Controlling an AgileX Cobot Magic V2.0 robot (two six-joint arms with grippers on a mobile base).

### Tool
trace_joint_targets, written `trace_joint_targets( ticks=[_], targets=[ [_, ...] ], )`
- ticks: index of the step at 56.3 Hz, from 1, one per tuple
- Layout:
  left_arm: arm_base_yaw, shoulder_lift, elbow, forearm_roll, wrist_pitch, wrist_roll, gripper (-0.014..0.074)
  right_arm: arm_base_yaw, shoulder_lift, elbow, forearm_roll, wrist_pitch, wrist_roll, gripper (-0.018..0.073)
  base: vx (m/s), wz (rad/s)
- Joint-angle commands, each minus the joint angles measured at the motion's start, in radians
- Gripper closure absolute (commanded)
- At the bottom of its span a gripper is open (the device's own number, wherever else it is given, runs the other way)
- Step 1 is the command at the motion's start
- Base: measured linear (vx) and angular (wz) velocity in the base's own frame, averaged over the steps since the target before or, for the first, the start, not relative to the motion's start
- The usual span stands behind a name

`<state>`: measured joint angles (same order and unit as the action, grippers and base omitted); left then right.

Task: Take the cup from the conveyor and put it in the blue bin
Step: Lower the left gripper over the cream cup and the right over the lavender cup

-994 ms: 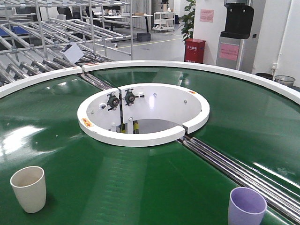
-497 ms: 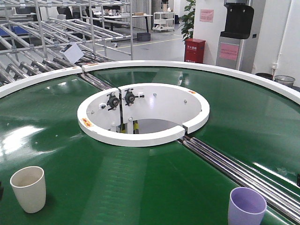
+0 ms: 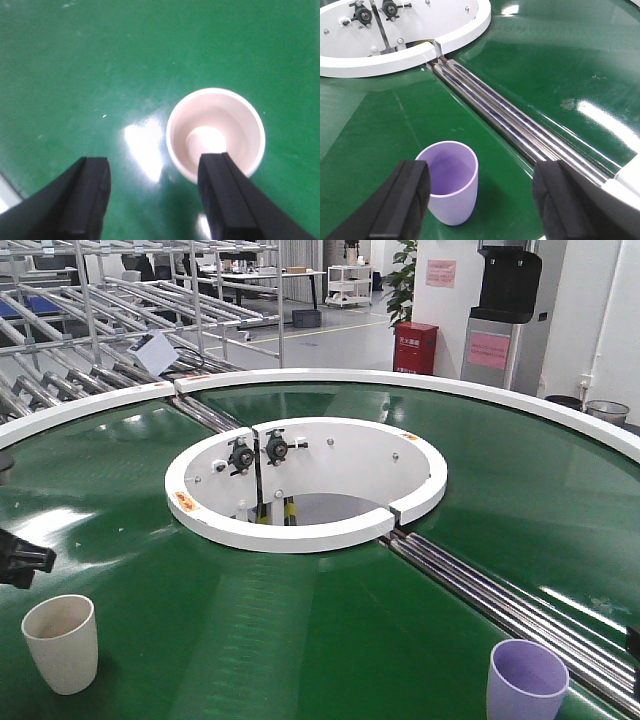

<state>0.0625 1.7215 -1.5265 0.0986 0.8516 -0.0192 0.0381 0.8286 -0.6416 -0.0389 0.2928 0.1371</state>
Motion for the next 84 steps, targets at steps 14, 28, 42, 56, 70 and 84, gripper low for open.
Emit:
trace_joint_targets(
  ticks=[14,28,42,56,70,84],
  targets=[
    [0.0,0.129,-0.12,-0.075,-0.048,0.058,0.0093,-0.003,-0.001,-0.035,-0.01,-0.077,-0.008,0.0051,0.0,0.0],
    [0.0,0.22,-0.119,-0.074,-0.09,0.057,0.0093,-0.003,-0.001,-0.035,-0.01,-0.075,-0.01,0.0051,0.0,0.0],
    [0.0,0.245,-0.119,-0.075,-0.089,0.057,0.0123,-0.003,0.007,-0.038,0.018,-0.041,0.016,0.0061,0.0,0.0],
    [0.0,0.232,-0.119,-0.075,-0.075,0.057,0.0357,-0.003,0.265,-0.215,0.013,0.37,0.046,0.0122,0.0,0.0],
    [-0.002,0.217,-0.119,-0.113,-0.037,0.057,0.0593,-0.003,0.534,-0.443,-0.001,0.395,0.001,0.012,0.0,0.0],
    [-0.002,0.215,-0.119,-0.113,-0.034,0.057,0.0604,-0.003,0.715,-0.633,-0.002,0.449,-0.013,0.012,0.0,0.0]
  ],
)
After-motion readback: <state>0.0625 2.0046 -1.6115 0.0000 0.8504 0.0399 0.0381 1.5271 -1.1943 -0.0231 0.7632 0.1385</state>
